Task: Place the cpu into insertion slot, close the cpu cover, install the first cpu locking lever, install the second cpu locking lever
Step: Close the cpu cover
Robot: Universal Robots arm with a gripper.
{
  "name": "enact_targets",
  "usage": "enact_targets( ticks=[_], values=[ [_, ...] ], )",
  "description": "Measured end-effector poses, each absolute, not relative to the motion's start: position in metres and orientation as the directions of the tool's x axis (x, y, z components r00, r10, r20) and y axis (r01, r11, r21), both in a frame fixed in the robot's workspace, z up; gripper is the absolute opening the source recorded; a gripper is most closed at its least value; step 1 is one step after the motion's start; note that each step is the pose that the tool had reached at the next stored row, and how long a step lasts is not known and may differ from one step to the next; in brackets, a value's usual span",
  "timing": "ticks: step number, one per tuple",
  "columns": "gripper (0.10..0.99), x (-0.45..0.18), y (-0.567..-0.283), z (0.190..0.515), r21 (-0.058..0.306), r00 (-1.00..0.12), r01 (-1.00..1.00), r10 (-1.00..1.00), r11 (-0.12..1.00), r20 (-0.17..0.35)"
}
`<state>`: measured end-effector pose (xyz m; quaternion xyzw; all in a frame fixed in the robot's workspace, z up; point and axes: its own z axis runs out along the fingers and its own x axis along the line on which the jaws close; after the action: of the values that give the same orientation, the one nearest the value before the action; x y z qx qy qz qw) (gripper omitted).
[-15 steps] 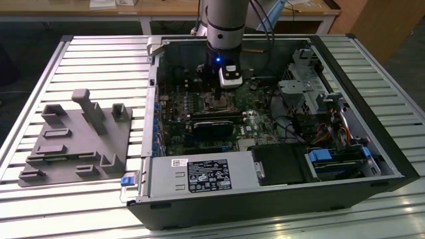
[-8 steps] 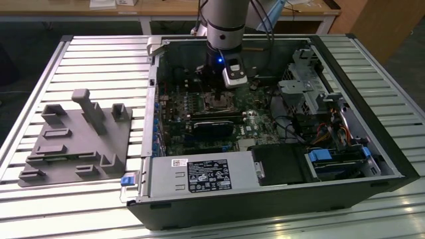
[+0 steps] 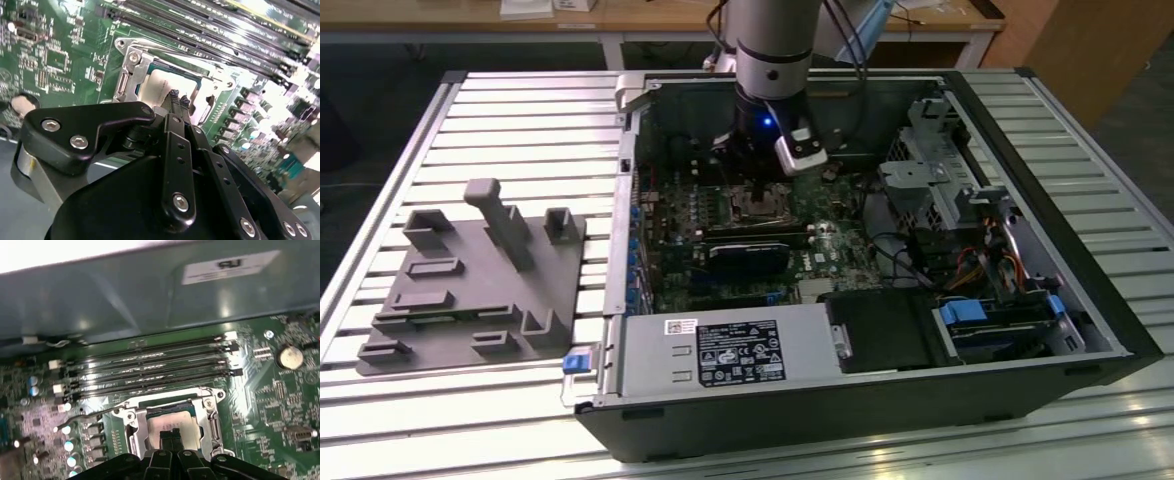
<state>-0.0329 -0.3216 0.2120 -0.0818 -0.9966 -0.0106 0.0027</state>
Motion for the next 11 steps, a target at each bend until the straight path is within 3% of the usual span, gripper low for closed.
enact_targets(
  ticks=[11],
  values=[
    [0.106,-0.0333,-0.3218,0.2115,0.022,-0.999,0.025,0.026,0.999,-0.022]
  ],
)
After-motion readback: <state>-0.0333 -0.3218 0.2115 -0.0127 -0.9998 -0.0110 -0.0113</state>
